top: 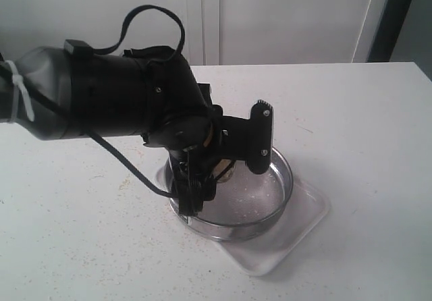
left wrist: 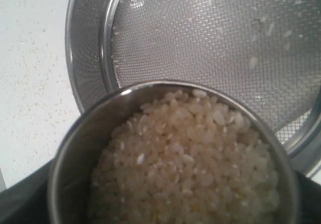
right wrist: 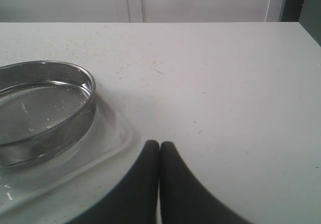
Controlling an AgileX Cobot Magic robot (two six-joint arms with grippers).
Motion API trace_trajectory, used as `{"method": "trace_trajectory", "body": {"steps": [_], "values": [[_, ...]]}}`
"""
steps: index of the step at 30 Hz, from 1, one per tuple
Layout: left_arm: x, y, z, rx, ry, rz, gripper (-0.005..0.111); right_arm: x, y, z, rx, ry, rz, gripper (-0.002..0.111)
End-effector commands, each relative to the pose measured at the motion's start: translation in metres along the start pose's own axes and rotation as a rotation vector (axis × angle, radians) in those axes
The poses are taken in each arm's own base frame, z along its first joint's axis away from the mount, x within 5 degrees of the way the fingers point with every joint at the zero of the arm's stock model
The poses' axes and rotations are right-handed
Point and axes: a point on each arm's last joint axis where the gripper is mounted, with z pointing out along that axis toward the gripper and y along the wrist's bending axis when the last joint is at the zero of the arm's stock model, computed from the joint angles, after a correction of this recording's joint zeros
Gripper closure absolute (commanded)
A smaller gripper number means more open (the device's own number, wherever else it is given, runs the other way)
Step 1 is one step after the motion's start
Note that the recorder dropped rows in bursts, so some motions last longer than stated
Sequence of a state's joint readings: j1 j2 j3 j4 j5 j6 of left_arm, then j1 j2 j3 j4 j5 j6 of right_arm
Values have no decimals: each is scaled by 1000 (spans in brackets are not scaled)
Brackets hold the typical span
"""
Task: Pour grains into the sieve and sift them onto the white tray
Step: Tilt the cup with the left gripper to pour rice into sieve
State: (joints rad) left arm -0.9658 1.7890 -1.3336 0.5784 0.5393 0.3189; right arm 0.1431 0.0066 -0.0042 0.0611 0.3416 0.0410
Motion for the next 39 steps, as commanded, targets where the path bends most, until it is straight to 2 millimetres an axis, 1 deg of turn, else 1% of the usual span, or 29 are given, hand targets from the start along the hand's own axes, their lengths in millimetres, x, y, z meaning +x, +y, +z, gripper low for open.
{"method": "trace_trajectory", "body": {"steps": [1,22,30,39], "values": [[-2,0,3,-4,9,20,107,1,0,0,1,-7,-7,108],[-1,0,5,-15,18,85,107,1,0,0,1,-7,-7,108],[0,3,4,-39,33,197,107,1,0,0,1,-7,-7,108],[0,4,4,-55,40,218,107,1,0,0,0,-7,-5,108]]}}
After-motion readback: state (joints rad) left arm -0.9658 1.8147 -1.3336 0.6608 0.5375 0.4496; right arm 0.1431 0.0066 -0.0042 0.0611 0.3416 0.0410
